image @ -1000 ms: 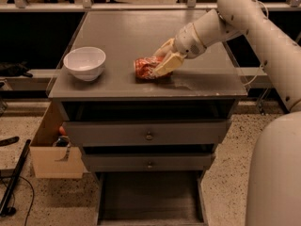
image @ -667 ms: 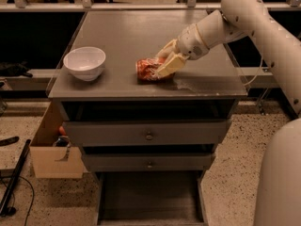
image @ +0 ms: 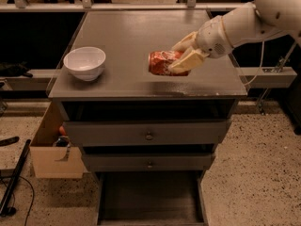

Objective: Place coke can into bottom drawer

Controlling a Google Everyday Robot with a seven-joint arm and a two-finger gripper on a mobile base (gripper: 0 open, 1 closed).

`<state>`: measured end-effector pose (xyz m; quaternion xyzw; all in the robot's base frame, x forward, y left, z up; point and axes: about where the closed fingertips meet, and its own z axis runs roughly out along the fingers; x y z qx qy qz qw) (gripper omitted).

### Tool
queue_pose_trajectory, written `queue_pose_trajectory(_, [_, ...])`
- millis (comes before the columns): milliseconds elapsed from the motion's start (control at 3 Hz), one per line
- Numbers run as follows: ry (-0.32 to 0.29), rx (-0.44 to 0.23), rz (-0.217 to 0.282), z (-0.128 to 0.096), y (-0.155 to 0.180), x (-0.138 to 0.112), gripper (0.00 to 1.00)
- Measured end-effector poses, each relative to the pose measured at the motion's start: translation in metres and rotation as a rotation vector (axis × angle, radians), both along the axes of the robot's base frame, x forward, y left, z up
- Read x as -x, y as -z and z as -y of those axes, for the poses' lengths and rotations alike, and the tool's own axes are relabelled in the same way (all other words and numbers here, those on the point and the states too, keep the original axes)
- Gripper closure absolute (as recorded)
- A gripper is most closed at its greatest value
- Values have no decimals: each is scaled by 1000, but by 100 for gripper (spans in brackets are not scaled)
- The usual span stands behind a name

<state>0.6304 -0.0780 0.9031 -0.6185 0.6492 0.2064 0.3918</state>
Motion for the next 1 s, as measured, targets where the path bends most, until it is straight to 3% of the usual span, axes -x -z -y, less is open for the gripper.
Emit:
queue_pose_trajectory(333, [66, 4, 58, 25, -32, 30, 100])
queue_pose_trajectory(667, [154, -16, 78, 44, -38, 82, 100])
queue_pose_trajectory(1000, [154, -16, 78, 44, -38, 82, 100])
